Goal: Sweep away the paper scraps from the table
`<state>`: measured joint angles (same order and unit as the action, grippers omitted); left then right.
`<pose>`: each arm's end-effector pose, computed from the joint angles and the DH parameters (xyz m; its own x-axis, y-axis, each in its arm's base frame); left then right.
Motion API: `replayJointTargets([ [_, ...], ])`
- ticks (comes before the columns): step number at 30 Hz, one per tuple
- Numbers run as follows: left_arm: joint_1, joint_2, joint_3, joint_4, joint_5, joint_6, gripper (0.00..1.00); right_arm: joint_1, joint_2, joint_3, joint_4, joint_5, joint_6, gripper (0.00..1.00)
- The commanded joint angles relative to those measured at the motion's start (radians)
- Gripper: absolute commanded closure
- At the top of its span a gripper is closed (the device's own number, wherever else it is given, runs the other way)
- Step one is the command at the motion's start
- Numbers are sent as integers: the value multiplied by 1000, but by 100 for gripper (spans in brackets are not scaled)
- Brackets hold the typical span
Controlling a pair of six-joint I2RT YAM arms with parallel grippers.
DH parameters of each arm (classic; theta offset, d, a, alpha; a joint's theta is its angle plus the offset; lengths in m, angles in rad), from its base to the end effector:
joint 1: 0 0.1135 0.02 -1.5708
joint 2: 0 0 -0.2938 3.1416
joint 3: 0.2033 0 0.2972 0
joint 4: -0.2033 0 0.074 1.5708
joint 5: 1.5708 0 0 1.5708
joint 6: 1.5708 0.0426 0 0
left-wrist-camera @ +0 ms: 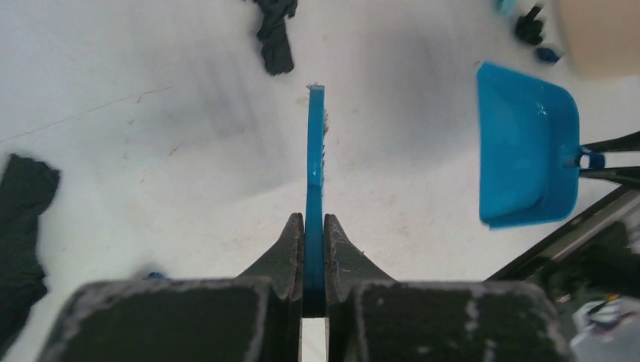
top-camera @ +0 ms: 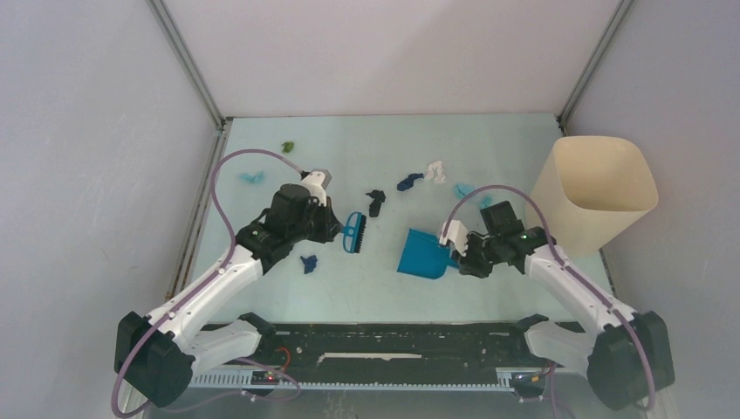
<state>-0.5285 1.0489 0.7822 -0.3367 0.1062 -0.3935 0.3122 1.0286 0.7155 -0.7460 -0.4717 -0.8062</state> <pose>0.2274 -0.1380 0.2833 -0.6737 -0.0481 -0.7374 0.3448 0.8621 -0.3713 0.2021 0.0856 0.2350 -0.2242 -0.7478 -0.6249 -0.9348 0.3463 -0.0791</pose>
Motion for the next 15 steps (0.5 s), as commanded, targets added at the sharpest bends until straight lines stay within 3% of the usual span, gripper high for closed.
replayJointTargets([
  [1, 4, 6, 31, 197, 18, -223, 100, -159, -88, 137, -27, -75, 209, 100],
  [4, -10, 44, -54, 437, 16, -446, 100, -272, -112, 207, 40, -77, 339, 100],
  [7, -87, 162, -38, 626, -39, -548, 100, -286, -118, 238, 103, -8, 415, 100],
  [15, -272, 623, 343, 777, -46, -641, 100, -287, -98, 240, 251, 209, 572, 100],
])
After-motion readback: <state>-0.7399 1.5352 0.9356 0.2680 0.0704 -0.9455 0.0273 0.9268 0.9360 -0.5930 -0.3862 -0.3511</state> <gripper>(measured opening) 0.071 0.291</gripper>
